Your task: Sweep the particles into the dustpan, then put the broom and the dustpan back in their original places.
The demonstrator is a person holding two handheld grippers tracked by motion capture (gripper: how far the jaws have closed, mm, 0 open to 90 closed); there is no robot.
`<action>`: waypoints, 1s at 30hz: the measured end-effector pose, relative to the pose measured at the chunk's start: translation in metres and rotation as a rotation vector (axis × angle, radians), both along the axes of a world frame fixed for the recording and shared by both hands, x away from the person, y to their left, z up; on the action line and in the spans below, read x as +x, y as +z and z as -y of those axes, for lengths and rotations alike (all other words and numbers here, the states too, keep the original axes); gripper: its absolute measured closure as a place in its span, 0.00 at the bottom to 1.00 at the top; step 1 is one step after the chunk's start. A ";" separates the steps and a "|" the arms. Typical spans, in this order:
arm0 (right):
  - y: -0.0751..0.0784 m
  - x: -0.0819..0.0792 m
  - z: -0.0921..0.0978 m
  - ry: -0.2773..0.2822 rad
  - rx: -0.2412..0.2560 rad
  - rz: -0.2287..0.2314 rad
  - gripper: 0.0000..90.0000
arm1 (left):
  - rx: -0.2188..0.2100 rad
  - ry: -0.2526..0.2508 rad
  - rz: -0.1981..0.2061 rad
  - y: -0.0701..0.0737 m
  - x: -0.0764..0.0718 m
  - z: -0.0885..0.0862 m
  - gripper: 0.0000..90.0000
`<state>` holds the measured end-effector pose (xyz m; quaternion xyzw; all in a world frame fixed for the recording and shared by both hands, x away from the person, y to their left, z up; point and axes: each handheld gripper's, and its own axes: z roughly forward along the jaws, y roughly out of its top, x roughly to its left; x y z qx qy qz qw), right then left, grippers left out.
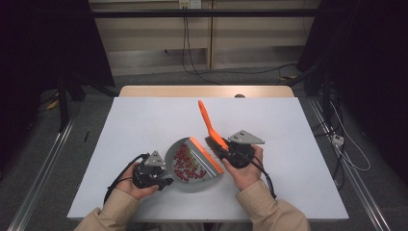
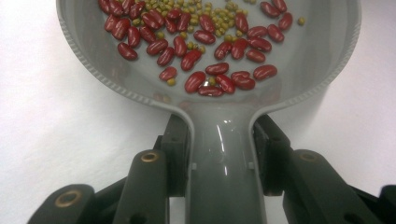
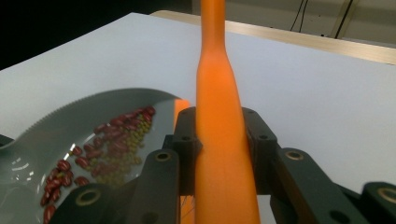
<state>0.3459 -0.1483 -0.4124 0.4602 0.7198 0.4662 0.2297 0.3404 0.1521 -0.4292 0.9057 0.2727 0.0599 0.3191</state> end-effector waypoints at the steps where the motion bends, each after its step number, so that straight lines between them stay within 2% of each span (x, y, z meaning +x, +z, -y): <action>1: 0.000 0.000 0.003 -0.005 -0.001 -0.001 0.79 | -0.008 0.007 0.003 0.000 0.001 -0.002 0.70; 7: 0.000 0.001 0.020 -0.028 -0.032 0.003 0.79 | -0.038 0.073 0.023 0.003 0.004 -0.013 0.70; 14: -0.001 0.000 0.049 -0.079 -0.027 0.001 0.79 | -0.071 0.161 0.036 0.005 0.009 -0.026 0.70; 16: -0.001 -0.001 0.056 -0.092 -0.026 -0.004 0.79 | -0.064 0.185 0.049 0.006 0.011 -0.030 0.70; 23: -0.006 -0.003 0.081 -0.135 -0.052 -0.008 0.79 | -0.054 0.296 0.047 0.001 0.017 -0.045 0.70; 30: -0.008 -0.007 0.115 -0.204 -0.062 -0.012 0.79 | -0.034 0.389 0.048 -0.004 0.025 -0.061 0.70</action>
